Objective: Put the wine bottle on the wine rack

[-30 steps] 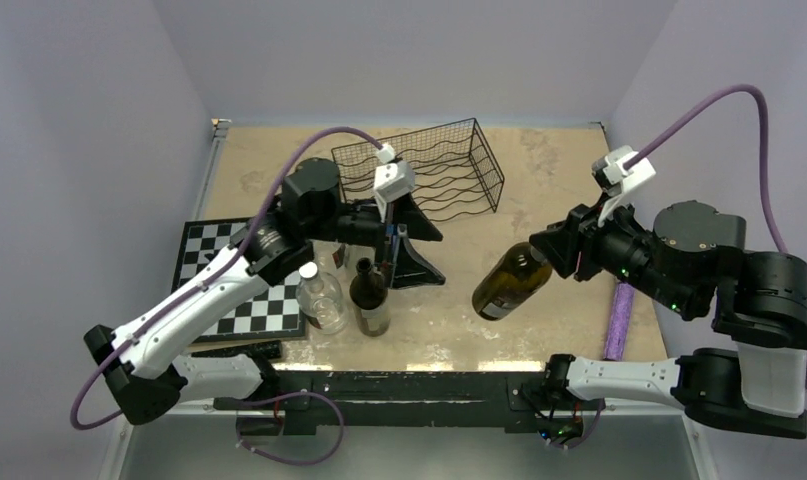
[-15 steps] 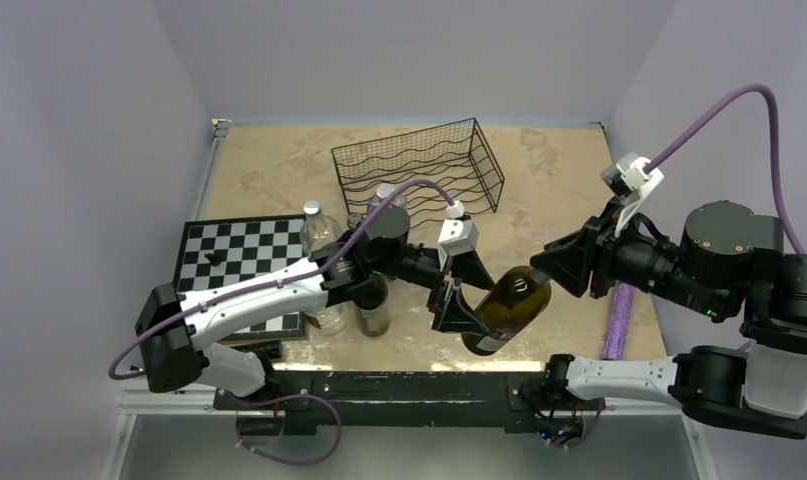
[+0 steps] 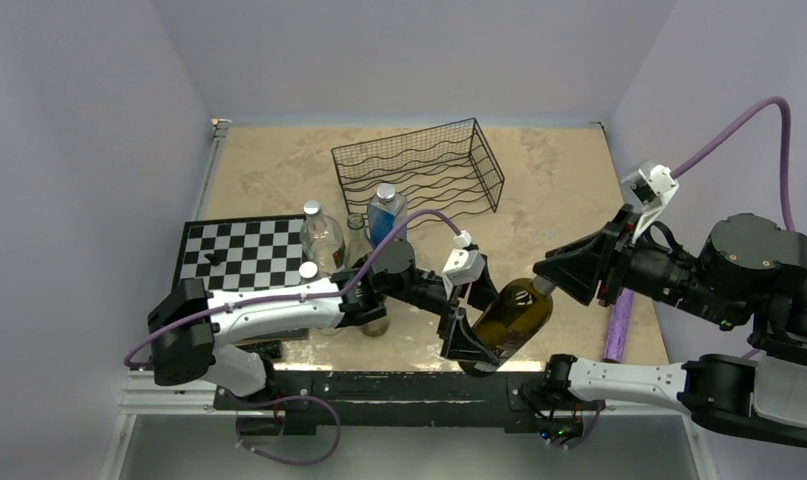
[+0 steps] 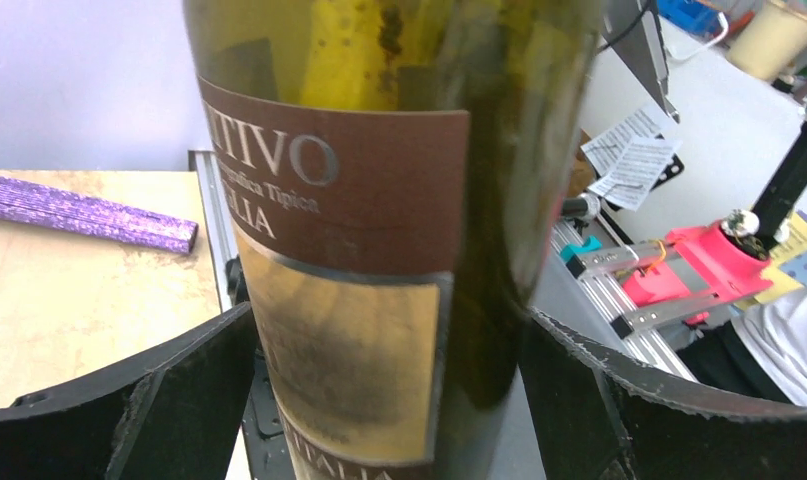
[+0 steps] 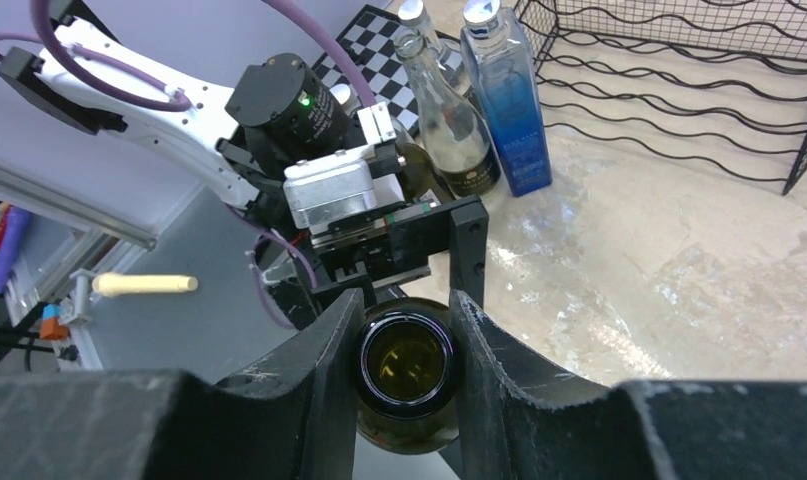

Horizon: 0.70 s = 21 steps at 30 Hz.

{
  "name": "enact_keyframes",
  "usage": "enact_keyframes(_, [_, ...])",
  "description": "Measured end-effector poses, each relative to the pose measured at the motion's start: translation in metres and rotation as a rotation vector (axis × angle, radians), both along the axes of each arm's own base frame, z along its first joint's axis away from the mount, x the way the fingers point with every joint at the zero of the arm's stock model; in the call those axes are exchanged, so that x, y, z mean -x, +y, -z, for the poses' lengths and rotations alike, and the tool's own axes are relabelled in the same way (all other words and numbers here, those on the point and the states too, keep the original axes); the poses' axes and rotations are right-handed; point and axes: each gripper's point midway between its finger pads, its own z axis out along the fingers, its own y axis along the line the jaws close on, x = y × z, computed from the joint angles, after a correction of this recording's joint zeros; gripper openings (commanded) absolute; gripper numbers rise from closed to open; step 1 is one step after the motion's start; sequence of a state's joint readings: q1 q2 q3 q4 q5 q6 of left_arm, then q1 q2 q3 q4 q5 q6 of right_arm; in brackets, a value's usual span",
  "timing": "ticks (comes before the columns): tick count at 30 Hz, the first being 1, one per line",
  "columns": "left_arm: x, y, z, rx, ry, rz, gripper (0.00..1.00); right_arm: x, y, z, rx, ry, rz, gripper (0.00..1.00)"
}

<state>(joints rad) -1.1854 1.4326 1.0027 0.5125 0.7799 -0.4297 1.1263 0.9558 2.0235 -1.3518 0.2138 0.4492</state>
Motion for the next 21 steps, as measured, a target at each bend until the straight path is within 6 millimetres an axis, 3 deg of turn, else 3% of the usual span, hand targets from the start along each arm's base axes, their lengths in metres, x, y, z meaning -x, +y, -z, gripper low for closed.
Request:
enact_keyframes(6, [-0.001,-0.013,0.003,0.017,0.044,-0.019,0.99,-0.002,0.005,0.004,-0.049,-0.004,0.009,0.00])
enact_keyframes(8, [0.000,-0.016,0.007,0.011,0.061,-0.017,0.92,-0.003,0.006,0.007,-0.047,0.000,0.011,0.00])
enact_keyframes(11, [0.001,-0.017,0.009,0.005,0.078,-0.015,0.64,-0.004,0.006,0.011,-0.060,-0.007,0.016,0.00])
enact_keyframes(12, [0.002,-0.017,0.009,0.008,0.076,-0.013,0.51,-0.005,0.005,0.011,-0.064,-0.012,0.023,0.00])
enact_keyframes(14, [0.005,-0.018,0.008,0.015,0.071,-0.004,0.09,-0.005,0.003,0.011,-0.080,-0.011,0.031,0.00])
enact_keyframes(15, [0.006,-0.019,0.009,0.012,0.076,-0.002,0.00,-0.004,0.002,0.011,-0.082,-0.010,0.031,0.00])
enact_keyframes(17, [0.005,-0.022,0.008,0.009,0.067,-0.003,0.00,-0.004,-0.001,0.010,-0.086,-0.013,0.036,0.02])
enact_keyframes(19, [0.002,-0.025,0.006,-0.002,0.048,-0.014,0.00,-0.003,-0.005,0.008,-0.094,-0.018,0.044,0.26])
enact_keyframes(21, [-0.003,-0.029,0.002,-0.017,0.010,-0.033,0.00,-0.002,-0.011,0.003,-0.110,-0.028,0.052,0.64])
